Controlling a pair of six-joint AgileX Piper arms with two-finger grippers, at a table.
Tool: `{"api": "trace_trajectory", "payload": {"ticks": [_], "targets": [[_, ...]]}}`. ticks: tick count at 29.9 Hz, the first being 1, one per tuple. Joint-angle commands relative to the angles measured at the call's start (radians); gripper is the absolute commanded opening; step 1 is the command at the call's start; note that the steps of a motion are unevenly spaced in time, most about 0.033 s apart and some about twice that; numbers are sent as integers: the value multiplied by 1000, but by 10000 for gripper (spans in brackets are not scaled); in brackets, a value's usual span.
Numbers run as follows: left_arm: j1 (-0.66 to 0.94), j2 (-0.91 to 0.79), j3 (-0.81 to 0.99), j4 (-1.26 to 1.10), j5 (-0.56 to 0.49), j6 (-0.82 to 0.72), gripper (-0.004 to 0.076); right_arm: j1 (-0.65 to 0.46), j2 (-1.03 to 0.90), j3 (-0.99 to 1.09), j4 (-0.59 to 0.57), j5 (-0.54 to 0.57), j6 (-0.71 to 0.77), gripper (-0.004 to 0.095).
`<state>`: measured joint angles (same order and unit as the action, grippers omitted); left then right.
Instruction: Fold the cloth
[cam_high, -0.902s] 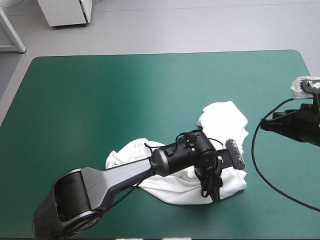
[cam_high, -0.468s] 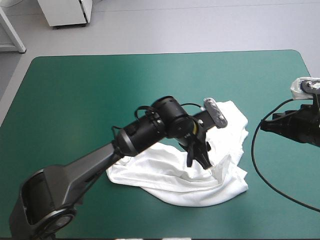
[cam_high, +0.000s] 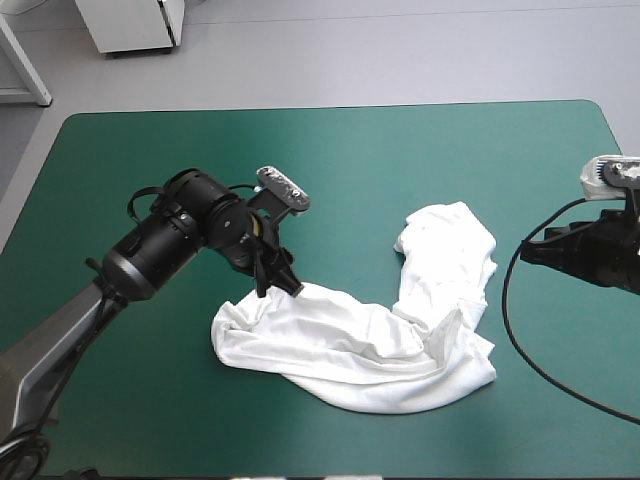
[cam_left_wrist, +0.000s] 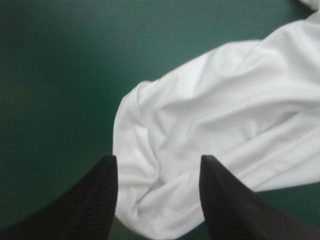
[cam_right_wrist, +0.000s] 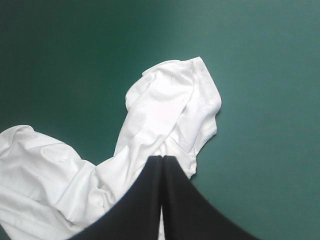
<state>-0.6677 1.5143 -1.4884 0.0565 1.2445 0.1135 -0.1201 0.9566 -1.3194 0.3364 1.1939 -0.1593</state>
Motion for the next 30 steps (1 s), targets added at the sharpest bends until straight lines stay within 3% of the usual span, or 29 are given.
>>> {"api": "trace_trajectory", "payload": {"ticks": [1, 7, 13, 21, 30], "targets": [[32, -78, 66, 31, 43, -43, 368, -5, -13, -32, 20, -43, -8, -17], [84, -128, 257, 36, 18, -93, 368, -5, -13, -32, 20, -9, -8, -17], [149, -134, 405, 20, -111, -107, 368, -5, -13, -32, 32, -9, -8, -17], [260, -122, 422, -27, -229, -99, 368, -5, -13, -32, 35, -9, -8, -17], [282, -1, 422, -123, -246, -21, 368, -5, -13, -32, 35, -15, -8, -17]]}}
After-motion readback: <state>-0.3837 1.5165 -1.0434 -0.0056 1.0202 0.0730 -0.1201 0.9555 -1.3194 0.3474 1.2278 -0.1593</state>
